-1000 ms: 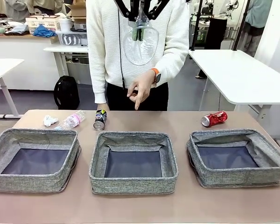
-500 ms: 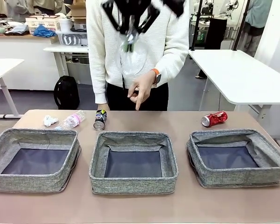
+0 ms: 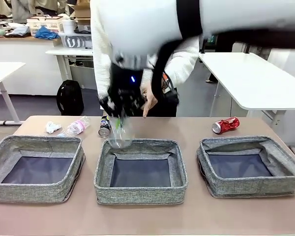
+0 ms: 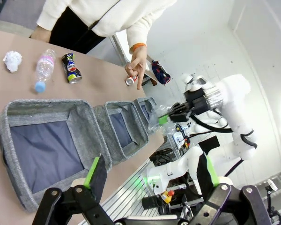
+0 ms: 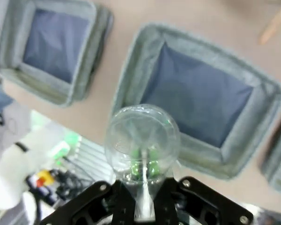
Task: Sort the waste into the appropriate baskets.
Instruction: Place the picked waste into the Fabric basket indicated by the person.
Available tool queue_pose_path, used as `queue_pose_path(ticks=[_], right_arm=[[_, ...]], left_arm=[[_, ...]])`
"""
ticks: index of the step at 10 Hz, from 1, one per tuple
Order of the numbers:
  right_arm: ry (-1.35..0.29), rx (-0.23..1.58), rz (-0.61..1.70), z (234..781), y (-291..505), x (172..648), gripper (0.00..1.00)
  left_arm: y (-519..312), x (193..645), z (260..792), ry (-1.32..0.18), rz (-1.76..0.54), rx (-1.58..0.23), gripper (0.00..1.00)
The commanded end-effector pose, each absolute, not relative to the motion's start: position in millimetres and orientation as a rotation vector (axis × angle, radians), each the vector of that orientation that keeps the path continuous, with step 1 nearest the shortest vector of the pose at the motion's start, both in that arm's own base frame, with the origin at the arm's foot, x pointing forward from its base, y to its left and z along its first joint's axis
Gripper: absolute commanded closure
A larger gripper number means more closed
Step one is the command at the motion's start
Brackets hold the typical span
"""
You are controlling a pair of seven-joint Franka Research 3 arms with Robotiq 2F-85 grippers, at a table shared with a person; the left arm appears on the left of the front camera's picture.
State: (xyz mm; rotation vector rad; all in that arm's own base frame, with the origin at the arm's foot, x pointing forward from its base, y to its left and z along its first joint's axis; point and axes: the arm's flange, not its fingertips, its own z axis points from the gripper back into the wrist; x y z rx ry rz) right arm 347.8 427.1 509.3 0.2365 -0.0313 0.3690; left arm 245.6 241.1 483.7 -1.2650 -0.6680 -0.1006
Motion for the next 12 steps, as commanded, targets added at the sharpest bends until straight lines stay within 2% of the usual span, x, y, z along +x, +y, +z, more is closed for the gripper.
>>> queue_pose_path(ticks=[1,6,7,8,9,10,12], right_arm=[[0.011,0.352,0.371,486.7,381.7,353.7,0.93],[0.034,0.339,0.344,484.1,374.9,373.5,0.93],[0.055,0.330,0.349,482.5,376.4,375.1,0.86],[0.056,0.325,0.350,482.1,376.4,375.2,0.35],[0.061,0.329,0.346,482.7,376.0,374.6,0.28],[0.064,0.328,0.343,482.5,375.4,373.9,0.00],[0.065,0.326,0.332,483.4,372.9,373.3,0.00]], left_arm=[[240.6,245.9,486.0,-0.687,-0.114,-1.276,0.00],[240.6,245.9,486.0,-0.687,-0.114,-1.276,0.00],[240.6,245.9,486.0,-0.687,-0.114,-1.276,0.00],[240.6,245.9,486.0,-0.687,-0.114,-1.276,0.00],[240.6,245.9,486.0,-0.687,-0.114,-1.276,0.00],[240.6,245.9,486.0,-0.687,-0.114,-1.276,0.00],[240.6,245.9,486.0,-0.687,-0.114,-1.276,0.00]])
